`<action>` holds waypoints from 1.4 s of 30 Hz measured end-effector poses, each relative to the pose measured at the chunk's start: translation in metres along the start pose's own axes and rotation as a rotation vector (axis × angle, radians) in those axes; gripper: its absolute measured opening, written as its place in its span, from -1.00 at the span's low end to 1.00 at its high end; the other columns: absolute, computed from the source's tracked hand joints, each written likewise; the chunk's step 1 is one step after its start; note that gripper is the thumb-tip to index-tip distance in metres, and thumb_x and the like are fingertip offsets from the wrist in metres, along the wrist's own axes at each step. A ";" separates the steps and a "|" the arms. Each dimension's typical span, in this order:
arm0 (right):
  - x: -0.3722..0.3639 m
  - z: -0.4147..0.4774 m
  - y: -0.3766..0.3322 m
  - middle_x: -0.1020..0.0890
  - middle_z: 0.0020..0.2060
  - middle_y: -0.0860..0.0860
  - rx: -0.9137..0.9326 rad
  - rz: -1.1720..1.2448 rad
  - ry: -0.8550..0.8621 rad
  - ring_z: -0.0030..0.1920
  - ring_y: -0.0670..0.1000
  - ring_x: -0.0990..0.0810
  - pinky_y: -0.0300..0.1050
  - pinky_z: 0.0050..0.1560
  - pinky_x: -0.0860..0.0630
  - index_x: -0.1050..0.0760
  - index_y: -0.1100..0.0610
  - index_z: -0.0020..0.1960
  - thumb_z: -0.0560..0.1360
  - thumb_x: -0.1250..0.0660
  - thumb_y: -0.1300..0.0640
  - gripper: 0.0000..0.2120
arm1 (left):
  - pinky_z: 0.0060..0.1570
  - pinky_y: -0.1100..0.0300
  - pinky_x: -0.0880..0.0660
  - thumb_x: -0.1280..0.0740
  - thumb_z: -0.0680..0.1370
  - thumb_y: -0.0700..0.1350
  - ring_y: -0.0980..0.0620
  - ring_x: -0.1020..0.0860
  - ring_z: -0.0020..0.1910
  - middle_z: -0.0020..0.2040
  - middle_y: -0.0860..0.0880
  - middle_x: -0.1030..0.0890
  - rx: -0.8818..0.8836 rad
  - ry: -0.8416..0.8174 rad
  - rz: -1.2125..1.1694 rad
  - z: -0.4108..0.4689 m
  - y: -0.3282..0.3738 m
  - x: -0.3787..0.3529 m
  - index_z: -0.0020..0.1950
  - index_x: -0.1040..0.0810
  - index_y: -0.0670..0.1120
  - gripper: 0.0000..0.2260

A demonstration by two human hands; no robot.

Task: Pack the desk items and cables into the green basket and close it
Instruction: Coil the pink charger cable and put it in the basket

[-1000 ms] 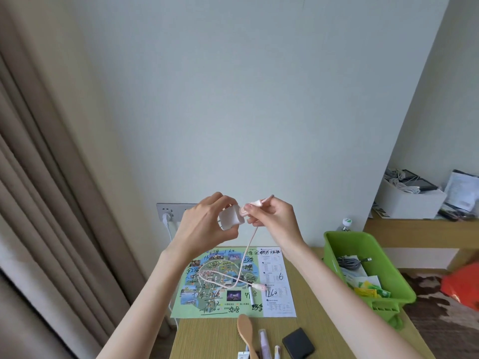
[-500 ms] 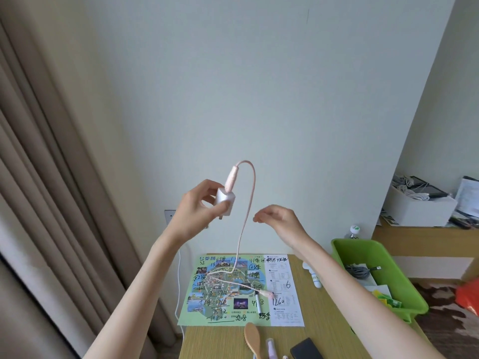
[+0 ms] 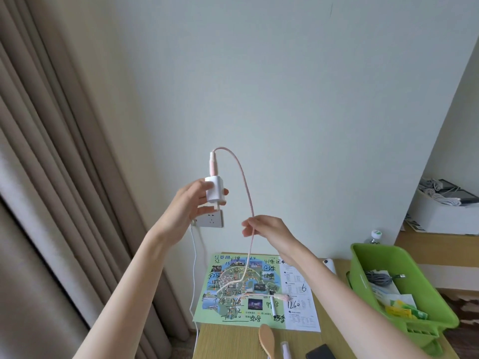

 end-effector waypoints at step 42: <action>-0.012 0.006 -0.012 -0.28 -0.53 -0.05 -0.055 -0.153 -0.116 -0.48 -0.07 -0.26 -0.26 -0.34 -0.38 -0.54 0.13 -0.31 0.52 -0.34 -0.13 -0.63 | -0.03 0.04 -0.59 -0.18 0.63 -0.17 0.04 -0.45 -0.46 -0.43 -0.01 -0.38 0.097 0.271 -0.817 0.000 -0.018 0.025 -0.24 -0.41 -0.13 -0.76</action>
Point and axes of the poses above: each hand's wrist, its own z-axis towards the middle knuckle, its own x-axis out of the back of the hand, y = z × x, the point moved 4 cm from there along z, towards the middle knuckle
